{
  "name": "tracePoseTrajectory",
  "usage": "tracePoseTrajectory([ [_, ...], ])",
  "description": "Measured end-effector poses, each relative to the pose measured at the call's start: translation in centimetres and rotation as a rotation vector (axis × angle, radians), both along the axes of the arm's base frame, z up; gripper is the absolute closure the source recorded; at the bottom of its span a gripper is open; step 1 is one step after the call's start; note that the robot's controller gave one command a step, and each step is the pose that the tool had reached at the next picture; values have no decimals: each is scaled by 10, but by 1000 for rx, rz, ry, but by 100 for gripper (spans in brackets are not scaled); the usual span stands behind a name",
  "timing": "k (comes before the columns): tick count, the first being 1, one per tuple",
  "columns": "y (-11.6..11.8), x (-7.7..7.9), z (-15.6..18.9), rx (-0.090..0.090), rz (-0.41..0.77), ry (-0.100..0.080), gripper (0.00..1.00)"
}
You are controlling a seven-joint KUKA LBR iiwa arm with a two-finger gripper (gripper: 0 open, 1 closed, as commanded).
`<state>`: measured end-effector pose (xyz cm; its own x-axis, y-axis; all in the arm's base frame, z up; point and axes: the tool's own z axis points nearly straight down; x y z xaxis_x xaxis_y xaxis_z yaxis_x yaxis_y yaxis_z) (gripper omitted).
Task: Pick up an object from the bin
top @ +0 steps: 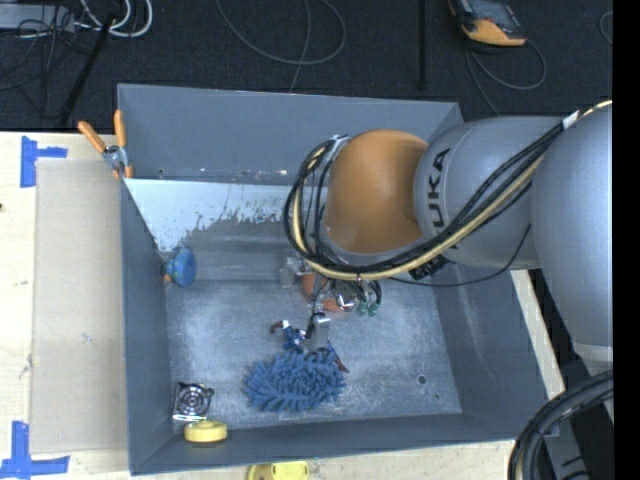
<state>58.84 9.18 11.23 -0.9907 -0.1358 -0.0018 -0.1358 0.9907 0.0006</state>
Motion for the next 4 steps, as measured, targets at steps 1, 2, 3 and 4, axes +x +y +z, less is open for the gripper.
tracePoseTrajectory([
  [1,-6,-30,-20,-1,74,0,0],
  [2,-5,-35,-43,0,69,2,100],
  [3,-6,-35,-43,0,68,2,100],
  [4,2,-36,67,0,79,2,100],
])
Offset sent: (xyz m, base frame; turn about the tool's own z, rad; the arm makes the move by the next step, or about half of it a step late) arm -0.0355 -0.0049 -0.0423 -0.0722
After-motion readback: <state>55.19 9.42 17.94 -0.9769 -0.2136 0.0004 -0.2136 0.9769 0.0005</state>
